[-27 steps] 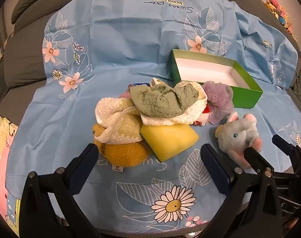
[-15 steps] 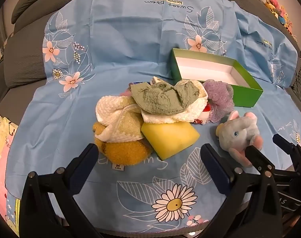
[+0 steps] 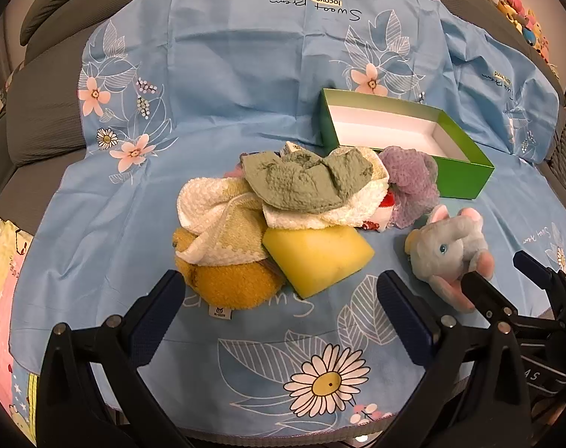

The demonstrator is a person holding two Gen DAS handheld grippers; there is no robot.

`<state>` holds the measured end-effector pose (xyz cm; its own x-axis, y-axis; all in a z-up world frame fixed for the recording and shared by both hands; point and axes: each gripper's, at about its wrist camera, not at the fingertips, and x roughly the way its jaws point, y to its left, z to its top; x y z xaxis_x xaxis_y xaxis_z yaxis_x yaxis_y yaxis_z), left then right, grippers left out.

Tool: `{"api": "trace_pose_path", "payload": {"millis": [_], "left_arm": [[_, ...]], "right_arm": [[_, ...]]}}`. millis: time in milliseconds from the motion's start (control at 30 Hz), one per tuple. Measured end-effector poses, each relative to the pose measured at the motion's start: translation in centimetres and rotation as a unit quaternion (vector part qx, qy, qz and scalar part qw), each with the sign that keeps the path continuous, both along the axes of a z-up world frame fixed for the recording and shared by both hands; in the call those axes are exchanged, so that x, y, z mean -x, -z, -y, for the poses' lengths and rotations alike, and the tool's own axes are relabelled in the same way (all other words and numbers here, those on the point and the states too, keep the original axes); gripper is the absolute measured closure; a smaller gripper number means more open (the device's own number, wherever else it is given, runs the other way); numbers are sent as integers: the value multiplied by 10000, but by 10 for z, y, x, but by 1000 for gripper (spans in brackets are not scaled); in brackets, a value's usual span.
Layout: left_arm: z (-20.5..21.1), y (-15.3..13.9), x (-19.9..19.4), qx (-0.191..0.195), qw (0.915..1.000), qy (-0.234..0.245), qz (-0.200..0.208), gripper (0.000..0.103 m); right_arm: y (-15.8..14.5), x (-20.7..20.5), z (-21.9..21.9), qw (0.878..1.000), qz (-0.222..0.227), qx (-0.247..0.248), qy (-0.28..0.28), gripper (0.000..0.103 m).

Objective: Organize soft objects
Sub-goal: 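Move both tools toward the grey elephant plush beside the pile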

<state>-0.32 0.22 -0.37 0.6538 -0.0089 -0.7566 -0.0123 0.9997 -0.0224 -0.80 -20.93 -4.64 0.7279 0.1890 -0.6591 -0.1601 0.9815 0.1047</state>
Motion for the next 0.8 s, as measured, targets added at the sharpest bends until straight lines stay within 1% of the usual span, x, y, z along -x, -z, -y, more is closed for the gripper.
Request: {"api": "trace_pose_path", "payload": {"millis": [500, 800], "left_arm": [[2, 2, 0, 1, 10000, 5, -4, 1], [11, 6, -3, -22, 10000, 47, -33, 1]], "right_arm": [[2, -1, 3, 10000, -11, -25, 10, 0], [3, -2, 8, 10000, -36, -53, 43, 0]]}}
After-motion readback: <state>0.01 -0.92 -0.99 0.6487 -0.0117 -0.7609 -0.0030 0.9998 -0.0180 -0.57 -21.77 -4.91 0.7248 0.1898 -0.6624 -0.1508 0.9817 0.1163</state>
